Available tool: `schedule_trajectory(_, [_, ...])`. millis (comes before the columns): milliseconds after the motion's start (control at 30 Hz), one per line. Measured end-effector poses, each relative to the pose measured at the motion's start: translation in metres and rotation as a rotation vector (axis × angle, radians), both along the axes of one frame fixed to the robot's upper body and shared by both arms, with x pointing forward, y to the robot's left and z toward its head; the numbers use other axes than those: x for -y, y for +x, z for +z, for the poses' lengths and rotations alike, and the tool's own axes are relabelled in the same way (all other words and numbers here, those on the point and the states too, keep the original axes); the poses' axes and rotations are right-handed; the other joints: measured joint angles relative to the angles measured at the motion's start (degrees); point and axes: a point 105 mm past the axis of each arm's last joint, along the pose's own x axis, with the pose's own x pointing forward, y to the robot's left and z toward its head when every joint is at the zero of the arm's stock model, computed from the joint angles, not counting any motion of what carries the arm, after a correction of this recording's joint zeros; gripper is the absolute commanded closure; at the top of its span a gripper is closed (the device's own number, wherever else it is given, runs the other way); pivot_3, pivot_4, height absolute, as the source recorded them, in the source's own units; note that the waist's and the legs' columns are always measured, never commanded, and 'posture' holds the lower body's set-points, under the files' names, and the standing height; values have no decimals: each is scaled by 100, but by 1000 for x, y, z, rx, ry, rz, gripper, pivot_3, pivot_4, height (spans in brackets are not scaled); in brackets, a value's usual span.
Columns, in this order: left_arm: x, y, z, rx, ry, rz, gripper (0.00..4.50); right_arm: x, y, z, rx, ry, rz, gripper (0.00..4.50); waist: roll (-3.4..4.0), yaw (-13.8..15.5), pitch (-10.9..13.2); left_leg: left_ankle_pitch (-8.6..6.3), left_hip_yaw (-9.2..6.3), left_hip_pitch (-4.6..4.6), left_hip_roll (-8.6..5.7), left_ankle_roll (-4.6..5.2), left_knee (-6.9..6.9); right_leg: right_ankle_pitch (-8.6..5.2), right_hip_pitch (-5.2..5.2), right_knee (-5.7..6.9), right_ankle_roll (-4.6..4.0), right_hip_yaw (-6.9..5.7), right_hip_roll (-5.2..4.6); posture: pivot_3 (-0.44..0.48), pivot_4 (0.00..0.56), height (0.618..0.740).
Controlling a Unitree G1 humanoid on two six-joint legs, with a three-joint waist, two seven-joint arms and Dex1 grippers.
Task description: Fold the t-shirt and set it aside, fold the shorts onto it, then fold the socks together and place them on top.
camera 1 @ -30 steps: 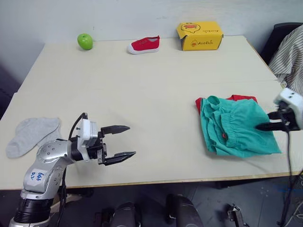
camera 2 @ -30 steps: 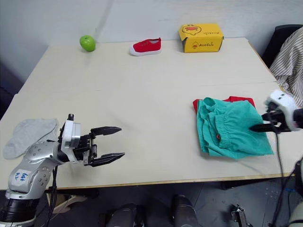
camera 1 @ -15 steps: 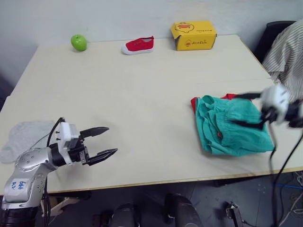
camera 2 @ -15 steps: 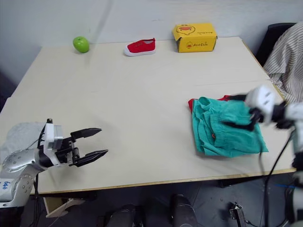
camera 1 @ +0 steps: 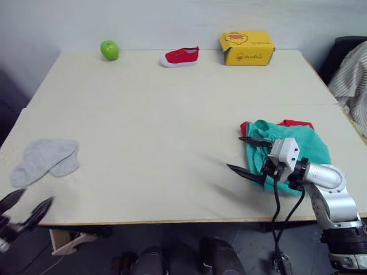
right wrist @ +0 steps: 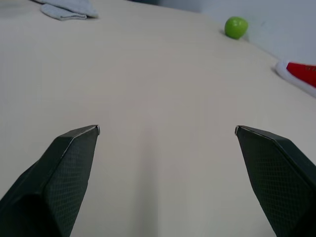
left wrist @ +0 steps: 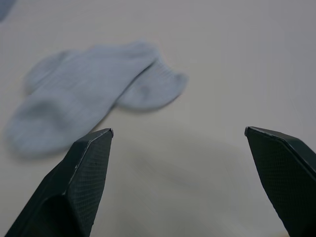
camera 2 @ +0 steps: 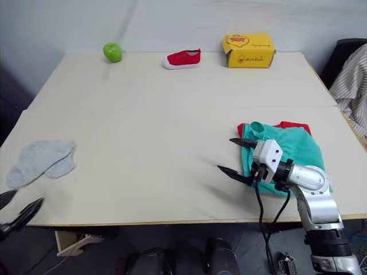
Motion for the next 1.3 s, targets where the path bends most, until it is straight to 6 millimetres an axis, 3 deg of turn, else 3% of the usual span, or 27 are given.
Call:
schedule_trajectory(100, [-21, -43, -21, -72, -72, 199, 0, 1, -25, -18, -16, -9, 47, 10, -16, 97, -9, -20, 1, 2, 1, 7, 0, 0, 2, -12, 0, 5, -3, 0, 150, 740])
schedule_trajectory(200, [-26, -83, -43, -164, -133, 324, 0, 13, -43, -34, -51, -7, 28, 10, -29, 135, -11, -38, 18, 6, 1, 23, 1, -1, 1, -19, 0, 15, -3, 0, 150, 740])
schedule_trajectory(333, [-21, -85, -41, -140, -155, 325, 0, 18, -53, -31, -61, 31, 14, 10, -43, 154, -17, -48, 19, 11, 13, -2, 2, 0, 0, -34, 1, 18, -6, 0, 150, 740])
schedule_trajectory(433, [-11, -64, -26, -100, -110, 233, 0, 16, -54, -28, -46, 35, 23, 10, -45, 148, -19, -46, 19, 17, 27, -12, 2, -6, 1, -32, -11, 17, 4, 0, 150, 740])
schedule_trajectory(633, [27, 46, 27, -56, 59, -108, 0, -6, -47, -7, 30, 42, 108, 10, -29, 157, -11, -8, 23, 11, 24, -33, 2, -11, -12, 12, -20, 17, 11, 0, 150, 740])
schedule_trajectory(767, [44, 89, 31, -121, 124, -202, 0, -14, -45, -6, -10, 70, 127, 10, -22, 80, -9, -6, 57, 14, 27, -44, -6, -12, -27, 42, -21, 27, 26, 0, 150, 740])
schedule_trajectory(867, [46, 106, 18, -245, 163, -246, 0, -20, -44, -1, -29, 90, 157, 10, -23, 6, -9, -7, 79, 13, 21, -41, -6, -11, -41, 55, -20, 15, 30, 0, 150, 740])
schedule_trajectory(933, [39, 113, 7, -327, 193, -251, 421, -23, -45, 1, -35, 93, 175, 0, -25, -15, -8, -7, 91, 10, 20, -40, -6, -11, -53, 59, -19, 18, 35, 0, 150, 740])
schedule_trajectory(1033, [39, 125, 7, -323, 196, -276, 1260, -28, -46, 2, -43, 90, 194, 0, -27, 0, -8, -6, 96, 6, 17, -40, -4, -11, -70, 60, -18, 25, 25, 0, 150, 740])
schedule_trajectory(1300, [56, 147, 0, -259, 180, -379, 3850, -27, -45, -2, -56, 84, 178, 0, -17, 108, -9, 8, 100, 12, 2, -40, -3, -11, -77, 81, -18, 32, 10, 0, 150, 740])
